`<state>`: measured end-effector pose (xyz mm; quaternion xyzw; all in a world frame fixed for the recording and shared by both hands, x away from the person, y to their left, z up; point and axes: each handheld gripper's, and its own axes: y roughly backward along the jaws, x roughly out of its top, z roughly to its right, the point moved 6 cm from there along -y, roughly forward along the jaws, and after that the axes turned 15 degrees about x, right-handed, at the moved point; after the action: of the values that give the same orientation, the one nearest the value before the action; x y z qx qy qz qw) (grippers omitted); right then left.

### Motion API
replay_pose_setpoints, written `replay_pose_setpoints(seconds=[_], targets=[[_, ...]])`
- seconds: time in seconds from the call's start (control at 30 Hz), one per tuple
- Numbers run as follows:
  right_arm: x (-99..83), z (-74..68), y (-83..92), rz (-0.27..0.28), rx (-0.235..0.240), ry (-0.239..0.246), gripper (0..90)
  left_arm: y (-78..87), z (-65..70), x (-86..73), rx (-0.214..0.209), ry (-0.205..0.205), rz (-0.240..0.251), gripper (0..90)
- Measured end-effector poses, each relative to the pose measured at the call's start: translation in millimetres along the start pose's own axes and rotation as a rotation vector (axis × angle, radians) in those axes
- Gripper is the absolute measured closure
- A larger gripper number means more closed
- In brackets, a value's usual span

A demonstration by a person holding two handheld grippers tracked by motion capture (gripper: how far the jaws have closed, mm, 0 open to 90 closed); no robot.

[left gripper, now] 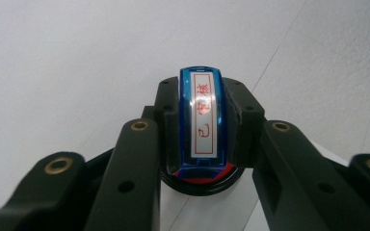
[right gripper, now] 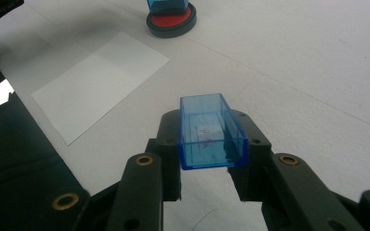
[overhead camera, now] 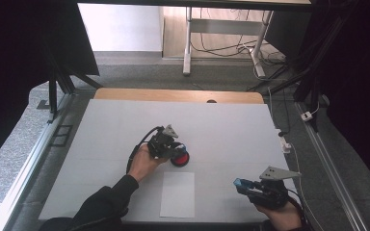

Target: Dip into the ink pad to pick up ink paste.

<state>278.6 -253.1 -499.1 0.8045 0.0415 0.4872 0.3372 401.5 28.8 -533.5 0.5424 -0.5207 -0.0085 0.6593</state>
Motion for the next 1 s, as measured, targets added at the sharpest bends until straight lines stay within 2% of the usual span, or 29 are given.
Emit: replay_pose_setpoints(seconds=[0.17,0.27,0.33,0.5,0.6,0.7,0.87,1.0], targets=[[-0.1,-0.1,-0.3,-0.005,0.001,0.0,68.3,1.0,6.3,1.4,0.048,-0.065,-0.004,70.8],[-0.1,-0.1,-0.6,-0.005,0.0,0.0,68.3,1.0,8.5,2.0,0.063,-0.076,-0.005,70.8],[-0.1,-0.2,-0.6,-0.006,0.0,0.001,68.3,0.8,7.0,1.4,0.053,-0.059,-0.005,70.8],[-0.2,-0.1,-0.6,-0.009,-0.003,0.003,68.3,-1.1,-1.3,-1.0,-0.013,0.03,0.002,70.8],[-0.2,-0.2,-0.7,-0.009,-0.002,0.003,68.2,-1.9,-5.2,-2.0,-0.043,0.057,0.002,70.9],[-0.3,-0.1,-0.8,-0.011,0.0,0.002,68.2,-1.8,-5.3,-2.4,-0.044,0.055,0.003,70.9],[-0.3,-0.2,-1.1,-0.013,0.002,0.002,68.2,0.0,3.5,-1.5,0.023,-0.011,0.015,70.8],[-0.3,-0.4,-1.3,-0.015,0.002,0.004,68.2,-0.3,0.9,-3.2,0.005,0.026,0.028,70.7]])
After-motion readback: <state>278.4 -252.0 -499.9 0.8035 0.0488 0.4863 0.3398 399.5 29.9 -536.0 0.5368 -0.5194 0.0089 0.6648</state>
